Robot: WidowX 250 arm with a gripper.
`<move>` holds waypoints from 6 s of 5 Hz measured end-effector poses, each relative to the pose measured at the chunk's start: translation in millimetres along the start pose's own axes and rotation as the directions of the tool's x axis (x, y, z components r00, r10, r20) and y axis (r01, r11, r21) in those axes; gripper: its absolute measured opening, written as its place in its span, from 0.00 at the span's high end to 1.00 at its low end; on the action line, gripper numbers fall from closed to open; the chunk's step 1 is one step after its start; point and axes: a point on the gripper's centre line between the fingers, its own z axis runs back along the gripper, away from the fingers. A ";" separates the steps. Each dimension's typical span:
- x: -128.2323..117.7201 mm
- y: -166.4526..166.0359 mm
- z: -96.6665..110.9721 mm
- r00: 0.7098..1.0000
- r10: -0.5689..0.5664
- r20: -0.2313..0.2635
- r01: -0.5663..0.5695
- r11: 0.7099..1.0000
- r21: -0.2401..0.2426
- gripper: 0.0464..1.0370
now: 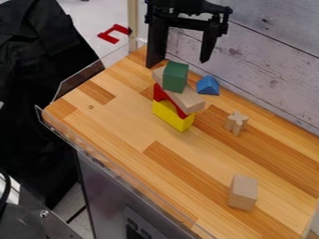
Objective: Put the plus sign on top of green cube
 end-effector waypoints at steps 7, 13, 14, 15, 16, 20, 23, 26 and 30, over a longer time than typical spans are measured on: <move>-4.2 -73.9 -6.8 0.944 -0.330 0.016 0.329 0.944 0.035 0.04; 13.0 -100.7 -70.4 0.854 -0.513 -0.090 0.514 0.858 -0.014 0.04; 14.0 -100.6 -77.0 0.854 -0.507 -0.116 0.509 0.861 -0.022 0.04; 14.3 -103.2 -87.3 0.849 -0.507 -0.148 0.508 0.861 -0.038 0.04; 15.0 -101.4 -88.6 0.852 -0.500 -0.154 0.501 0.865 -0.032 0.04; 16.5 -97.2 -113.3 0.864 -0.470 -0.178 0.472 0.881 -0.035 0.04; 17.9 -79.2 -122.6 0.903 -0.398 -0.160 0.391 0.917 -0.076 0.58; -8.7 -81.8 -71.7 0.878 -0.470 -0.093 0.469 0.883 -0.033 0.58; -0.4 -30.5 4.4 0.947 -0.307 0.096 0.311 0.950 -0.029 0.58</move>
